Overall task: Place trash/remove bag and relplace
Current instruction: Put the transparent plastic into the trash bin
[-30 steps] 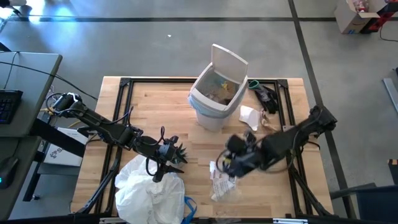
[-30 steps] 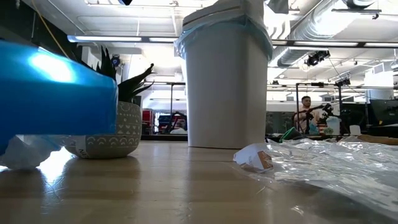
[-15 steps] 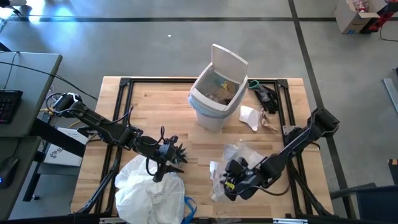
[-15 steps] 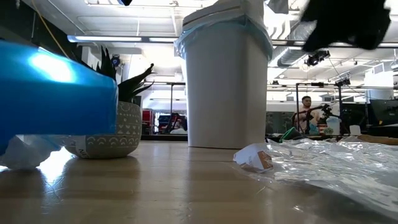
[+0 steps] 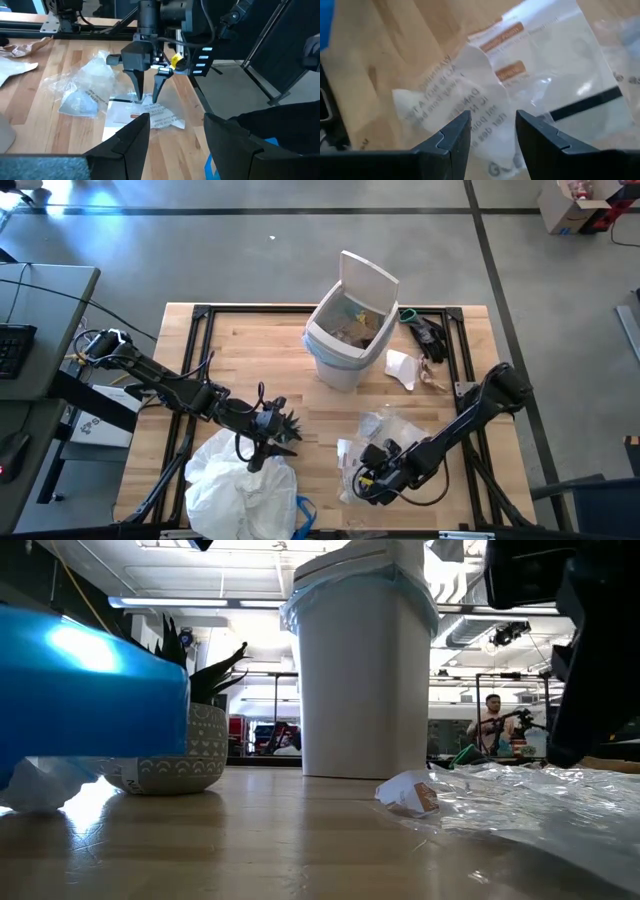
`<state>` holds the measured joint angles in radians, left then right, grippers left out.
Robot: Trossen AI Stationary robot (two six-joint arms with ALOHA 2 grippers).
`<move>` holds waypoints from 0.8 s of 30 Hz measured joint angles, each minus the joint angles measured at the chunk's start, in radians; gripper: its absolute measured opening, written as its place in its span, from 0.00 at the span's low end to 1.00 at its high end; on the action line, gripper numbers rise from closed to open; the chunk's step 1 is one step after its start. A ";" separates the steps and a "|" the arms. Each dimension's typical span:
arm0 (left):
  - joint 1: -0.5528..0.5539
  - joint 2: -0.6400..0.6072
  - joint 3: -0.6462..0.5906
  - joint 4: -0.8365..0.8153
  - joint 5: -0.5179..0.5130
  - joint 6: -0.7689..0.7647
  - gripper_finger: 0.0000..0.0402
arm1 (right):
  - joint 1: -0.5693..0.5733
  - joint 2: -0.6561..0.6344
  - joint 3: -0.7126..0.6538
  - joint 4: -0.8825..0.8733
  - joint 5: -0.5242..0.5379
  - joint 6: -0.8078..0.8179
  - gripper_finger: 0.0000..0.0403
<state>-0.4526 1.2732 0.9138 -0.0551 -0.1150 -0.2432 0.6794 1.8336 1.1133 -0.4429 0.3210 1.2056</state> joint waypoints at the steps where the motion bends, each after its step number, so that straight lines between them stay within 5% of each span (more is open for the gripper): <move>1: 0.000 0.000 0.000 0.000 0.000 0.000 0.42 | 0.002 0.000 0.000 -0.011 0.000 0.007 0.35; 19: 0.000 0.000 0.000 0.000 -0.013 0.000 0.42 | -0.025 0.084 0.006 -0.096 -0.041 -0.007 0.35; 24: 0.000 0.000 0.000 0.001 -0.012 0.000 0.42 | -0.045 0.099 0.006 -0.111 0.001 -0.010 0.25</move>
<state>-0.4522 1.2732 0.9138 -0.0544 -0.1272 -0.2428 0.6346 1.9321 1.1198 -0.5534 0.3220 1.1956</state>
